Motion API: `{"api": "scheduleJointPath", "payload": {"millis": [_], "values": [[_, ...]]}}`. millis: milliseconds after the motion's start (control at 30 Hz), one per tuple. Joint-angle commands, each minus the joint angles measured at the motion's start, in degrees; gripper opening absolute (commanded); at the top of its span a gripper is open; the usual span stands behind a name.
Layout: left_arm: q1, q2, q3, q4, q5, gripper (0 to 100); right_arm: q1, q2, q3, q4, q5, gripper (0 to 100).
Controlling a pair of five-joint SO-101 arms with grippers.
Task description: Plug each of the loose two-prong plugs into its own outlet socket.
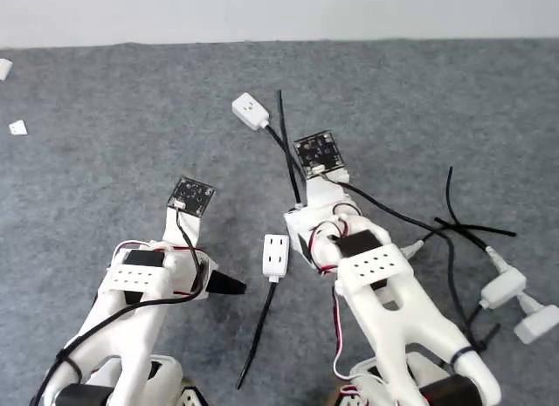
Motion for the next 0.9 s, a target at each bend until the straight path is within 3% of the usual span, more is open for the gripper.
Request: {"api": "scheduleJointPath", "payload": {"millis": [0,300,367,567,800,867], "values": [[-0.35,-1.41,-0.57,-0.62,-0.79,45,-0.22,-0.75,-4.22,-0.75,-3.08,0.8],[-5.10,0.53,-5.05,-0.53,3.52,43,-9.01,-12.44,-4.04,11.03,-1.23,0.8],[-5.80,2.73,-6.90,-0.44,3.43,36,-10.42,-17.54,-3.78,14.20,-0.53,0.8],[-5.89,10.99,-13.76,-0.79,3.60,1,-14.90,-31.69,1.93,18.51,2.90,0.8],[-3.16,17.93,-17.80,0.09,2.81,1,-22.20,-32.75,5.19,18.51,5.54,0.8],[-2.11,18.29,-18.24,2.55,-1.14,1,-22.81,-32.48,5.45,18.51,6.77,0.8]]}}
